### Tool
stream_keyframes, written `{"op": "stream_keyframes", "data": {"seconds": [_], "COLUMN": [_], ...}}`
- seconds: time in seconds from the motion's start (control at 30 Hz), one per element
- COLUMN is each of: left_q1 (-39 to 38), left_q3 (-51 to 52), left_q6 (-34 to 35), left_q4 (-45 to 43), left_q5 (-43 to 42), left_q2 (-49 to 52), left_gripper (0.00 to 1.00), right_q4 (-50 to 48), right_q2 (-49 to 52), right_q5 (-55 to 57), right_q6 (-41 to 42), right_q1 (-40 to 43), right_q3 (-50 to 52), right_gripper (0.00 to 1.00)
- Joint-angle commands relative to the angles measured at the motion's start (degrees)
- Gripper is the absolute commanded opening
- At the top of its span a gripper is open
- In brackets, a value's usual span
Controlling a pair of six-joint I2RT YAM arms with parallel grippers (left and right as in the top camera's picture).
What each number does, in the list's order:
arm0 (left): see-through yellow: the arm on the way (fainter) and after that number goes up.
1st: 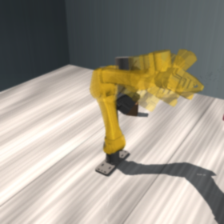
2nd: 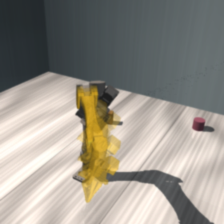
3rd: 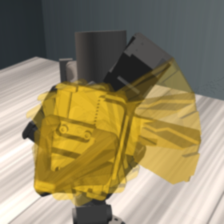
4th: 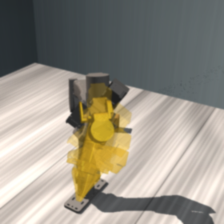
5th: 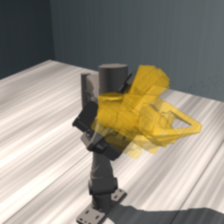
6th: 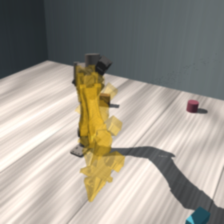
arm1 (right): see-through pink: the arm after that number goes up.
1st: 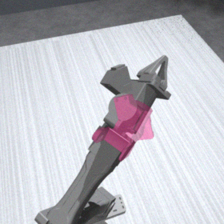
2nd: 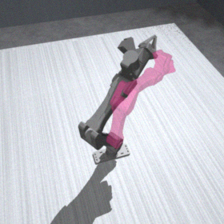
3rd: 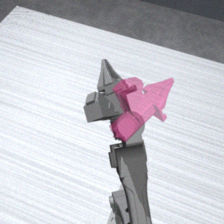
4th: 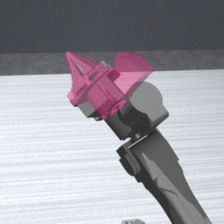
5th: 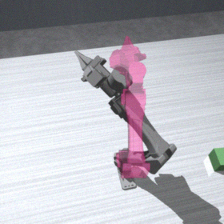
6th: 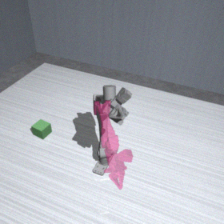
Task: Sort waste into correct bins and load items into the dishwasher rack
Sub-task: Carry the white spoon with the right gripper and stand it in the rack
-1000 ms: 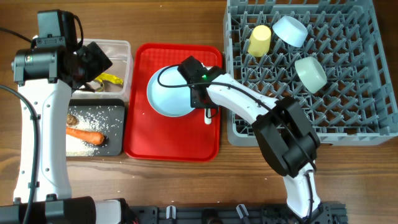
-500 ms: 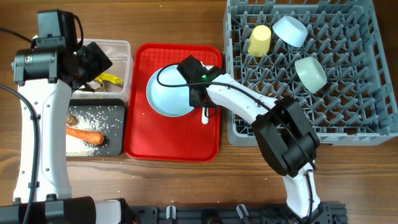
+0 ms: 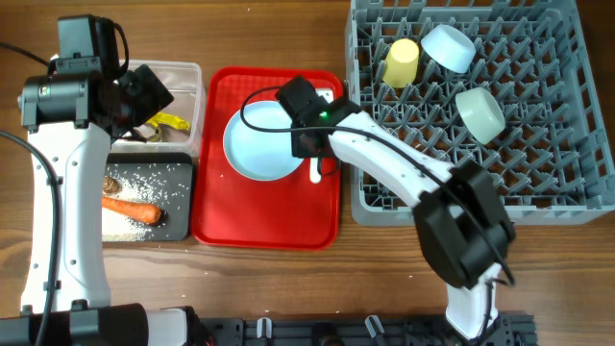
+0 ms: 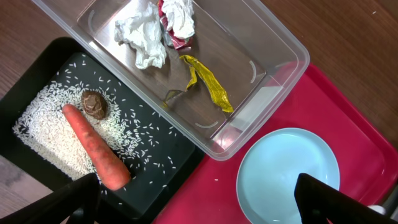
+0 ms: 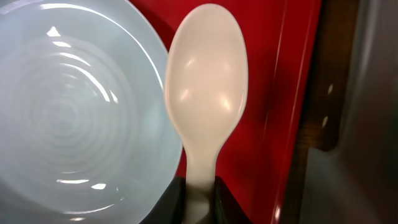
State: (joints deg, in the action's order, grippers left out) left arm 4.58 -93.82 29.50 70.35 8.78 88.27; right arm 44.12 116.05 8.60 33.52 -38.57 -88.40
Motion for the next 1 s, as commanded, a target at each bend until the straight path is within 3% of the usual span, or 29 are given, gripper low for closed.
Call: {"op": "stream_keyframes", "data": {"seconds": [0.0,0.23,0.47,0.73,0.97], "left_q1": [0.2,0.2,0.2,0.2,0.2], "left_q3": [-0.7,-0.7,-0.7,-0.7,-0.7], "left_q6": [1.0,1.0,1.0,1.0,1.0], "left_q4": [-0.1,-0.1,-0.1,-0.1,-0.1], "left_q5": [0.7,0.7,0.7,0.7,0.7], "left_q2": [-0.5,-0.5,-0.5,-0.5,-0.5], "left_gripper": [1.0,1.0,1.0,1.0,1.0], "right_q4": [0.1,0.9,7.0,13.0,9.9], "right_q2": [-5.5,-15.7,-24.7,-22.4,-17.5], "right_q5": [-0.5,0.4,0.4,0.4,-1.6], "right_q6": [-2.1,-8.0,-16.1,-22.9,-23.0], "right_q1": [0.2,2.9,13.7,26.4,27.9], "right_q3": [-1.0,-1.0,-1.0,0.5,4.9], "right_gripper": [0.04,0.04,0.04,0.04,0.04]}}
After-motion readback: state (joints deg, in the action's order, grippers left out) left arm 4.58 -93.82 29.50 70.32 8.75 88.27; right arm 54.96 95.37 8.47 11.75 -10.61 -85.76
